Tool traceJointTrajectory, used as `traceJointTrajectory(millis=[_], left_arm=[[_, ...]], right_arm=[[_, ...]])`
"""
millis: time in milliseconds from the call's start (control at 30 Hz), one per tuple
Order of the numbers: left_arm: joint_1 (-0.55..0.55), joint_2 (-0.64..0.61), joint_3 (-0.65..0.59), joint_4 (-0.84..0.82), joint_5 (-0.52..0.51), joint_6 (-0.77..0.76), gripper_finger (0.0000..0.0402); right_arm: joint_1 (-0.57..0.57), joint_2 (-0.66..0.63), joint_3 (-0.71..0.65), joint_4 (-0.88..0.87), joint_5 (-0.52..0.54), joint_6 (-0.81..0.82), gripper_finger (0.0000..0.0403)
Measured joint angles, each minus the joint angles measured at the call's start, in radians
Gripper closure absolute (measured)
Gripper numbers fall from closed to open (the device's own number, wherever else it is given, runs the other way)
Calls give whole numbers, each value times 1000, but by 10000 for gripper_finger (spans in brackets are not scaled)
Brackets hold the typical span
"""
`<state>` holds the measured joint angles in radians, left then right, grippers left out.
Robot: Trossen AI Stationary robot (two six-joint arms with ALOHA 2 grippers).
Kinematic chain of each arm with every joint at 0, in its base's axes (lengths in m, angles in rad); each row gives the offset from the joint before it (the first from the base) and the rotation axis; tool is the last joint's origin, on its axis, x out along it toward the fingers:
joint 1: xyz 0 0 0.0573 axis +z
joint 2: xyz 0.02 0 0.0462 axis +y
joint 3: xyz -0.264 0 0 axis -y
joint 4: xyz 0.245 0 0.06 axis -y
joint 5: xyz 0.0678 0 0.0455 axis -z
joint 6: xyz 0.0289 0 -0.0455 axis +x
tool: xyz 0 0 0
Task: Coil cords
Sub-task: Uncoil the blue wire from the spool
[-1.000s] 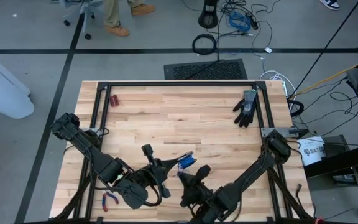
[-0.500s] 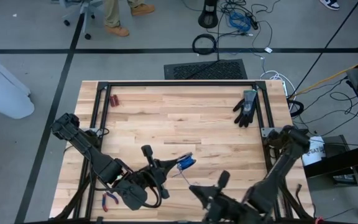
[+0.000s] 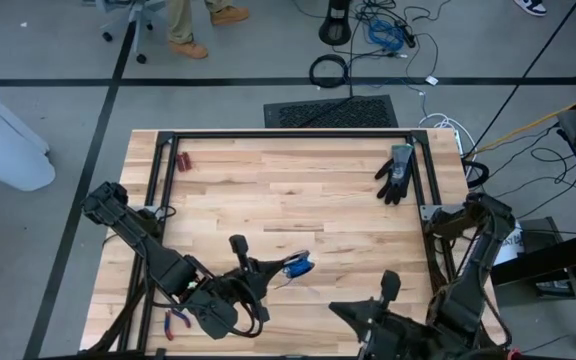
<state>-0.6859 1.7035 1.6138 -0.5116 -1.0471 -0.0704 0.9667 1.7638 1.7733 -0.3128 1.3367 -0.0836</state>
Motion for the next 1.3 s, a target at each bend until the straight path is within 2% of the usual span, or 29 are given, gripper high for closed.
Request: traceJointTrajectory(millis=[133, 233, 400, 500, 600, 900, 1067, 1300], left_arm=[[-4, 0, 0, -9, 2, -2, 398], [-4, 0, 0, -1, -1, -1, 398], [-4, 0, 0, 12, -50, -2, 398], [-4, 0, 0, 45, -71, -1, 398], [-4, 0, 0, 84, -79, 0, 398], [-14, 0, -1, 105, -82, 6, 398], [-15, 0, -1, 105, -83, 7, 398], [-15, 0, -1, 106, -83, 8, 398]], right_arm=[[5, -20, 1, 2, 0, 3, 402], [5, -11, 2, -63, -17, 82, 402], [-1, 56, 2, -409, -136, 440, 402], [-3, 136, 1, -561, -111, 612, 399], [-17, 216, 0, -614, -37, 692, 387], [-129, 371, 0, -550, 175, 692, 307], [-181, 389, 0, -523, 172, 693, 277], [-192, 389, 0, -513, 93, 652, 281]])
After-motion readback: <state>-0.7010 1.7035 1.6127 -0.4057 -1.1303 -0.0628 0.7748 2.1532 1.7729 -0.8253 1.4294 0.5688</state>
